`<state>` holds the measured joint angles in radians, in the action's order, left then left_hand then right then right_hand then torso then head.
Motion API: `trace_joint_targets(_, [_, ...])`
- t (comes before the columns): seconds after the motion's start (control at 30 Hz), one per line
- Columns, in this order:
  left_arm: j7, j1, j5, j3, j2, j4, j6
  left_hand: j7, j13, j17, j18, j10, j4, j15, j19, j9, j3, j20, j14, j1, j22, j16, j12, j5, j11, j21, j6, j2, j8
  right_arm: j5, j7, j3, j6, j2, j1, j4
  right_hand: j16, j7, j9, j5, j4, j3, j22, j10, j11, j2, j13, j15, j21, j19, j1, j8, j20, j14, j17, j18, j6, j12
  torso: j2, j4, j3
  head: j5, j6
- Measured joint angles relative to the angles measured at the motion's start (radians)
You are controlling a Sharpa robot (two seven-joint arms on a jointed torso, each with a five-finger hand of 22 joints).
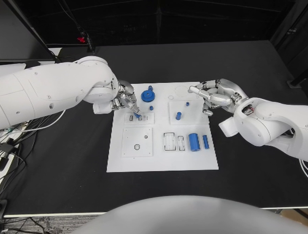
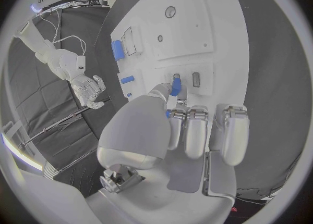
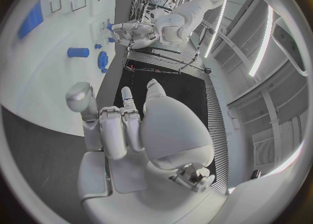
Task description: Assemble the parts on the task board
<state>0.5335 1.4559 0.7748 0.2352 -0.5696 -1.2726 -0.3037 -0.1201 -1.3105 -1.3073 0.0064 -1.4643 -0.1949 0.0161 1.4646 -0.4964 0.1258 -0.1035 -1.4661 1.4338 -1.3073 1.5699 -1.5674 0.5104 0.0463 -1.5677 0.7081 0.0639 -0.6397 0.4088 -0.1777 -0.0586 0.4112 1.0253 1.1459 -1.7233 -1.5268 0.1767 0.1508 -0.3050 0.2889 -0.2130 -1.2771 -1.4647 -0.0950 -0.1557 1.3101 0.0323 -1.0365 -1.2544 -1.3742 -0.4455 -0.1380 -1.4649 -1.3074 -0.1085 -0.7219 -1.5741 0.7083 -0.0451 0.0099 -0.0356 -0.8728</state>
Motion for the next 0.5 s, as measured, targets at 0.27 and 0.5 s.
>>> trace_joint_targets(0.27, [0.003, 0.0, -0.008, 0.0, -0.054, -0.082, 0.098, 0.0, 0.0, 0.0, 0.0, 0.0, 0.0, 0.0, 0.0, 0.0, 0.0, 0.0, 0.0, 0.0, 0.0, 0.0, 0.0, 0.0, 0.0, 0.0, 0.0, 0.0, 0.0, 0.0, 0.0, 0.0, 0.0, 0.002, 0.0, -0.001, 0.0, 0.0, 0.0, 0.0, 0.0, 0.0, 0.0, 0.0, 0.0, 0.0, 0.0, 0.0, 0.0, 0.0, 0.0, 0.0, 0.0, 0.0, 0.0, 0.0, 0.0, 0.0, 0.0, -0.0001, -0.0001, 0.002, 0.0])
trace_joint_targets(0.5, [0.006, 0.0, -0.014, 0.0, -0.082, -0.134, 0.206, -0.004, 0.001, 0.0, 0.0, -0.003, -0.004, 0.0, 0.0, 0.0, 0.004, 0.0, 0.0, 0.0, 0.0, 0.0, -0.001, 0.01, -0.003, 0.0, 0.004, 0.0, 0.0, 0.0, 0.0, 0.0, 0.0, 0.003, 0.0, -0.001, 0.0, 0.0, 0.0, 0.0, 0.0, 0.0, 0.0, 0.0, 0.0, 0.0, 0.0, 0.0, 0.0, 0.0, 0.0, 0.0, 0.0, 0.0, 0.0, 0.0, 0.0, 0.0, 0.0, 0.0, -0.0001, 0.006, 0.0])
